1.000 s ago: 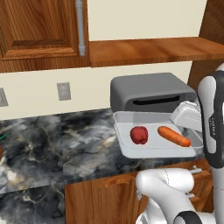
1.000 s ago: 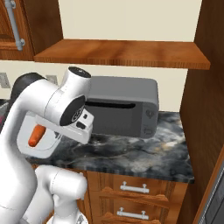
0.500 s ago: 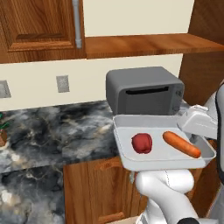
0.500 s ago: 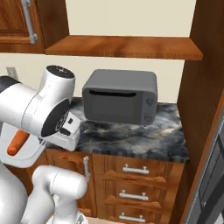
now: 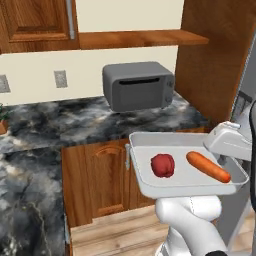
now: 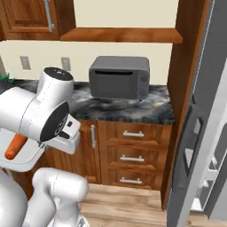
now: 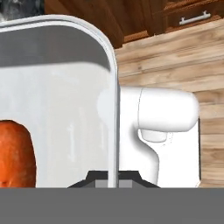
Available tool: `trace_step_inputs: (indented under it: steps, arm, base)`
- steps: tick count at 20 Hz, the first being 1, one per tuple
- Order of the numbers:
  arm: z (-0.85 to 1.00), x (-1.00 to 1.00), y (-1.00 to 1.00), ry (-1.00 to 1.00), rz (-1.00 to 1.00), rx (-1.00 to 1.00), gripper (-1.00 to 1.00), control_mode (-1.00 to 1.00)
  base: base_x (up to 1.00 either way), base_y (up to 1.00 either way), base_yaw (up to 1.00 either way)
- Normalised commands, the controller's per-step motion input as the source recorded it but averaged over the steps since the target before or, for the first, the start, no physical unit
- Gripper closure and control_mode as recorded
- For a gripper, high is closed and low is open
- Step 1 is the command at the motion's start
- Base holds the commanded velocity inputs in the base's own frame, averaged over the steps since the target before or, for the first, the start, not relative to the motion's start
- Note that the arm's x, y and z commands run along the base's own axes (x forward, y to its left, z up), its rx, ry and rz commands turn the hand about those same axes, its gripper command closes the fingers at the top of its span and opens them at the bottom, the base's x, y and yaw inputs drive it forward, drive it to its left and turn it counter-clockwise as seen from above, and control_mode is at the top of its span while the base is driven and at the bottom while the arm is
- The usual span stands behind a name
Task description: Take the carrot and bell pepper out of the freezer and place them in the tupperware container on the counter. Then put the tupperware containing the vegetables back in the freezer.
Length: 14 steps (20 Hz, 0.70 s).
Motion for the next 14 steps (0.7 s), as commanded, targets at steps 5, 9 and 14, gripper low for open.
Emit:
trace_step_inputs:
  steps: [5,9,14]
  arm:
    - [0.00,0.00,0.00,0.00,0.00,0.00,1.00,1.00]
    - [0.00,0.00,0.00,0.00,0.00,0.00,1.00,1.00]
    - [0.00,0.00,0.00,0.00,0.00,0.00,1.00,1.00]
  base:
    - [-0.51,-0.99,-0.03]
    - [-0.05,-1.00,0.00]
    - [-0.11,-1.00,0.00]
